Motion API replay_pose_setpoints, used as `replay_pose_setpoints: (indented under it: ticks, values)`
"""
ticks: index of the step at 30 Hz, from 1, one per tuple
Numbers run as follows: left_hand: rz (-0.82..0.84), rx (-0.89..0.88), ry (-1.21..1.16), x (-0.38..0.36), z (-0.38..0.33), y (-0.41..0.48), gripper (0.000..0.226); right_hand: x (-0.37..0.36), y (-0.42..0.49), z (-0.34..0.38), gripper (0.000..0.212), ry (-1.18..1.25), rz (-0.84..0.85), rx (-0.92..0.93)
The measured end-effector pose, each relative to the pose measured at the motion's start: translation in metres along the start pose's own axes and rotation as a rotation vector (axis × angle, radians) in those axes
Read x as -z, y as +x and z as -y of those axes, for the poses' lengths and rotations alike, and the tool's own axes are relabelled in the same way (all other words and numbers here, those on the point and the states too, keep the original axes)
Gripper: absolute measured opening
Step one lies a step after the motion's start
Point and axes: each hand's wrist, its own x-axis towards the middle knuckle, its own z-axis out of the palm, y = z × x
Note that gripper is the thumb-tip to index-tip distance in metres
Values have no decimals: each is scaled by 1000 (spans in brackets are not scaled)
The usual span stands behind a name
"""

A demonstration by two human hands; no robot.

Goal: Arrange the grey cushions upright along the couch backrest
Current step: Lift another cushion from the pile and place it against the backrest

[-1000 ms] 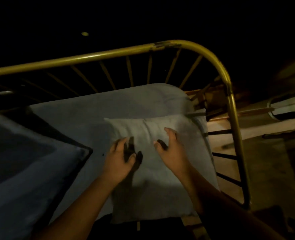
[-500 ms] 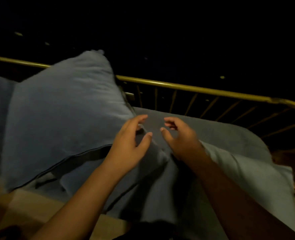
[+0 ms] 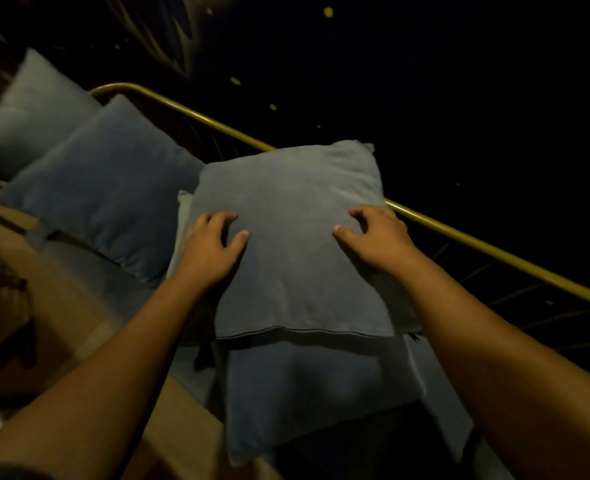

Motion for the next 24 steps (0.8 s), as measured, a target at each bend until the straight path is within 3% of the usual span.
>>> replay_pose_setpoints:
  ticks: [3,6,9,15,19,22,24]
  values:
    - [-13,254,-244,6,32,11,57,-7,29,7,78,43,-20,-64]
    - [37,536,-534,5,55,12,73,-9,45,4,105,277,-18,-238]
    - [126,671,-706,-4,66,4,94,-15,44,-4,118,495,-11,-388]
    - [171,632,-773,-17,60,-8,103,-26,24,-44,113,721,-65,-562]
    - [258,707,-784,-6,66,-16,127,-16,2,-59,129,853,95,-670]
    - [279,683,-828,4,49,-30,119,-3,-24,-59,89,930,233,-587]
    - [215,605,-851,8,34,-45,109,3,-37,-62,92,930,226,-489]
